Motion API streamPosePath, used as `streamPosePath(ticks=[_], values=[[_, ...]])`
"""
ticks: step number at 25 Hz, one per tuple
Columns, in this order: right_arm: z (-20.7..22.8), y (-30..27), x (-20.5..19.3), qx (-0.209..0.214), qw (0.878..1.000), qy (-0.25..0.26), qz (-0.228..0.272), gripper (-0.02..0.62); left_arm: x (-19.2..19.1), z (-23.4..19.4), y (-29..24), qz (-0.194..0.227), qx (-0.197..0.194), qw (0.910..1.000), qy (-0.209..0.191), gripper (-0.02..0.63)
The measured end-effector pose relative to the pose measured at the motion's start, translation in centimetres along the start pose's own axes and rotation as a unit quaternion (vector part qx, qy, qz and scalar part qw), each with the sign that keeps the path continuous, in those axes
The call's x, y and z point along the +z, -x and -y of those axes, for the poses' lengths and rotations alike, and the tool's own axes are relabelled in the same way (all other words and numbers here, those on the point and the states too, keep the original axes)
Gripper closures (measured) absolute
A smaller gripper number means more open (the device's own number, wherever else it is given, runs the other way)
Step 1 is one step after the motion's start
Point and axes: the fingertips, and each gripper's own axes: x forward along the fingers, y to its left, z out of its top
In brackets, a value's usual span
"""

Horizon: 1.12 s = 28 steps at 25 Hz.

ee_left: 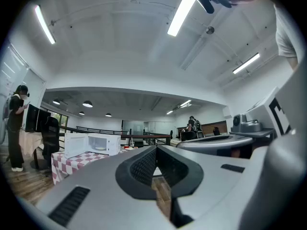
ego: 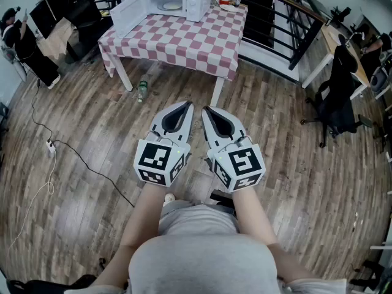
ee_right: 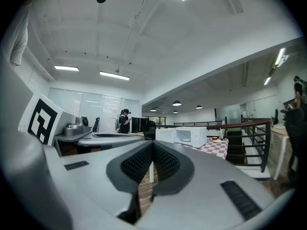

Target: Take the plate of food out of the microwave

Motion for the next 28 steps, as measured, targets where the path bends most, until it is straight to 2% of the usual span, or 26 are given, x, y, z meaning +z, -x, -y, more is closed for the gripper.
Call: streamPosePath(ticks=[14, 19, 28], values=[[1.9, 2.6, -0.3, 0.018, 1.0, 0.0, 0.009, 0.569, -0.2, 3.1, -0.6, 0.003, 0.023, 0.9997, 0.0, 0.603], [2.6, 2.3, -0.6, 0.016, 1.0, 0.0, 0.014, 0.569, -0.2, 3.5, -1.5, 0.004, 0.014, 0.9998, -0.012, 0.603], [2.7, -1.4, -0.6, 0.013, 1.0, -0.011, 0.019, 0.569, -0.7, -0.2, -3.3, 0.004, 0.015, 0.9999, -0.003, 0.603]])
